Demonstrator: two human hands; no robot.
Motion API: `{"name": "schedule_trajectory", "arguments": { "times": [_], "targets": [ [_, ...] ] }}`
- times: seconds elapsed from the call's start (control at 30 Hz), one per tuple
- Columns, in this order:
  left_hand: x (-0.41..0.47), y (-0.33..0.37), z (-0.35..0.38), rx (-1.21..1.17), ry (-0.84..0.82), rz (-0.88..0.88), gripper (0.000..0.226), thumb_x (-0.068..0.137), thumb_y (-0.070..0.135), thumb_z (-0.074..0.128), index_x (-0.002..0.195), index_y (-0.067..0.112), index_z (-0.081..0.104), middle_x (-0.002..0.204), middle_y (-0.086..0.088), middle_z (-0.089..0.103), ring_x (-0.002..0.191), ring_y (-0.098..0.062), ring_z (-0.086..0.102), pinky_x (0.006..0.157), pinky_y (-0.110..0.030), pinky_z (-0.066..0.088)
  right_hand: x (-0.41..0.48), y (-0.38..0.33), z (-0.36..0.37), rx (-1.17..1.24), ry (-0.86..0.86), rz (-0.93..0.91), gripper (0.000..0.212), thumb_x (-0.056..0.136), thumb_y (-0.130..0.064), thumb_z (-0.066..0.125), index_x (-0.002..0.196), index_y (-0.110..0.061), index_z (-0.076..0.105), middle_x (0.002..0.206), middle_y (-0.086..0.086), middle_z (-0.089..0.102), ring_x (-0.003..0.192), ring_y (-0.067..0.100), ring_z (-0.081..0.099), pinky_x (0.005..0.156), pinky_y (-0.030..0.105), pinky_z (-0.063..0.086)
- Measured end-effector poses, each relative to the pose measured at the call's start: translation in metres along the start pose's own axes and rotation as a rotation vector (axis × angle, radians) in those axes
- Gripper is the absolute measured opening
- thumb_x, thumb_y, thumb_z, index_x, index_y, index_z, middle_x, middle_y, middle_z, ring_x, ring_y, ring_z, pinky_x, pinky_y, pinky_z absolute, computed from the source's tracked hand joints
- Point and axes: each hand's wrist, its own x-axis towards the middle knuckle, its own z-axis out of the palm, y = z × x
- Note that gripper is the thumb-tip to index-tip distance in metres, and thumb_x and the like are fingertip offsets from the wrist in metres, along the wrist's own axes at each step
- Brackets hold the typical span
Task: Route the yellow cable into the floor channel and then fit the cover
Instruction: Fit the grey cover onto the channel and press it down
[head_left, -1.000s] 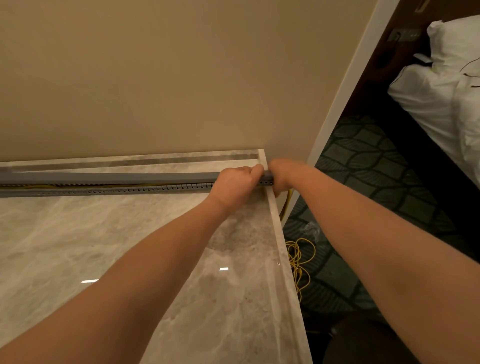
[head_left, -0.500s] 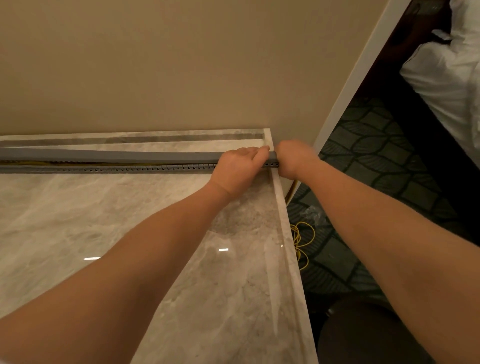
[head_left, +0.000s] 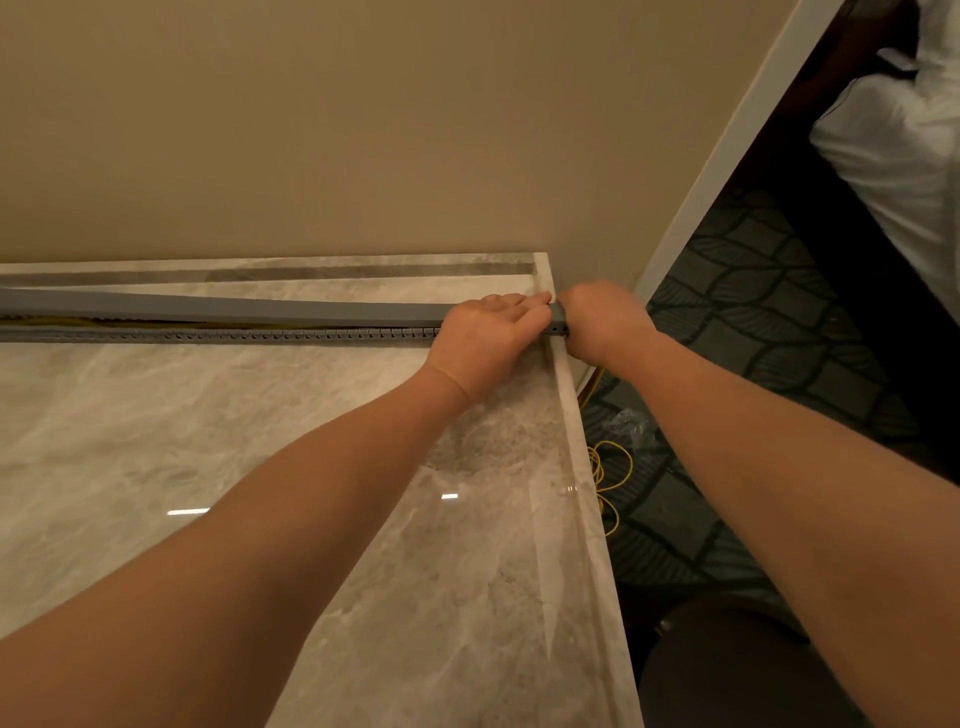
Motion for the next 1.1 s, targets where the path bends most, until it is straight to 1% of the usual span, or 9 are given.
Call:
{"name": "schedule_trajectory", "arguments": {
  "times": [0.1, 0.17, 0.33, 0.43, 0.63, 0.73, 0.83, 0.97, 1.1],
  "targets": [
    [0.004, 0.001, -0.006, 0.000, -0.162, -0.092, 0.029, 0.091, 0.013, 0.058, 0.118, 0.011, 0.066, 0.099, -0.008, 0.074, 0.081, -0.028, 0.070, 0.059, -0.037, 0.053, -0.002, -0.002, -0.006, -0.024, -0.057, 0.010, 0.016, 0.084, -0.006, 0.059, 0.100, -0.009, 0.062, 0.101, 0.015, 0.065, 0.093, 0.034, 0.063, 0.071, 0.037, 0.049],
    [0.007, 0.003, -0.010, 0.000, -0.250, -0.144, 0.034, 0.091, 0.015, 0.055, 0.125, 0.013, 0.059, 0.100, -0.008, 0.071, 0.084, -0.029, 0.067, 0.062, -0.039, 0.052, -0.005, -0.004, -0.013, -0.049, -0.112, 0.000, 0.025, 0.084, -0.008, 0.060, 0.109, -0.011, 0.059, 0.108, 0.013, 0.063, 0.100, 0.032, 0.062, 0.075, 0.037, 0.049],
    [0.015, -0.002, -0.020, -0.037, -0.384, -0.199, 0.036, 0.092, 0.029, 0.057, 0.126, 0.020, 0.050, 0.110, -0.002, 0.069, 0.092, -0.027, 0.066, 0.070, -0.037, 0.052, -0.017, -0.008, -0.023, -0.037, -0.147, 0.024, 0.038, 0.084, -0.010, 0.059, 0.121, -0.012, 0.051, 0.115, 0.011, 0.056, 0.105, 0.030, 0.057, 0.081, 0.039, 0.049],
    [0.015, -0.006, -0.031, -0.110, -0.465, -0.191, 0.045, 0.089, 0.027, 0.062, 0.131, 0.024, 0.047, 0.118, -0.001, 0.065, 0.100, -0.026, 0.063, 0.075, -0.036, 0.049, -0.024, -0.012, -0.027, 0.001, -0.126, 0.027, 0.038, 0.084, -0.011, 0.058, 0.122, -0.012, 0.054, 0.116, 0.012, 0.054, 0.105, 0.030, 0.056, 0.084, 0.040, 0.052],
    [0.004, -0.018, -0.050, -0.069, -0.498, -0.365, 0.056, 0.087, 0.027, 0.062, 0.139, 0.027, 0.041, 0.128, 0.000, 0.061, 0.111, -0.026, 0.059, 0.079, -0.035, 0.047, -0.033, -0.029, -0.032, 0.126, -0.082, -0.009, 0.037, 0.085, -0.018, 0.057, 0.121, -0.017, 0.054, 0.115, 0.010, 0.055, 0.102, 0.028, 0.056, 0.081, 0.038, 0.050],
    [-0.003, -0.026, -0.063, -0.044, -0.526, -0.428, 0.057, 0.088, 0.029, 0.061, 0.141, 0.026, 0.038, 0.125, -0.001, 0.062, 0.111, -0.026, 0.060, 0.079, -0.035, 0.048, -0.037, -0.044, -0.036, 0.125, -0.084, -0.029, 0.034, 0.085, -0.019, 0.057, 0.119, -0.015, 0.055, 0.115, 0.011, 0.055, 0.101, 0.029, 0.056, 0.087, 0.043, 0.050],
    [-0.010, -0.034, -0.075, -0.042, -0.541, -0.489, 0.057, 0.089, 0.032, 0.060, 0.141, 0.025, 0.038, 0.121, -0.003, 0.064, 0.108, -0.027, 0.061, 0.081, -0.038, 0.051, -0.040, -0.056, -0.039, 0.066, -0.047, -0.030, 0.033, 0.085, -0.024, 0.057, 0.117, -0.016, 0.056, 0.114, 0.010, 0.057, 0.103, 0.030, 0.056, 0.096, 0.047, 0.046],
    [-0.024, -0.042, -0.091, -0.040, -0.535, -0.542, 0.058, 0.090, 0.034, 0.060, 0.142, 0.024, 0.037, 0.120, -0.004, 0.064, 0.107, -0.028, 0.061, 0.081, -0.038, 0.052, -0.042, -0.077, -0.043, 0.080, -0.047, -0.044, 0.042, 0.086, -0.024, 0.057, 0.127, -0.018, 0.053, 0.126, 0.010, 0.054, 0.114, 0.030, 0.054, 0.097, 0.045, 0.044],
    [-0.045, -0.059, -0.111, -0.026, -0.510, -0.578, 0.059, 0.089, 0.034, 0.060, 0.141, 0.023, 0.037, 0.125, -0.003, 0.062, 0.112, -0.027, 0.059, 0.082, -0.038, 0.050, -0.041, -0.111, -0.049, 0.089, -0.025, -0.082, 0.053, 0.086, -0.025, 0.056, 0.138, -0.021, 0.047, 0.140, 0.008, 0.049, 0.128, 0.029, 0.047, 0.108, 0.046, 0.036]
  ]
}}
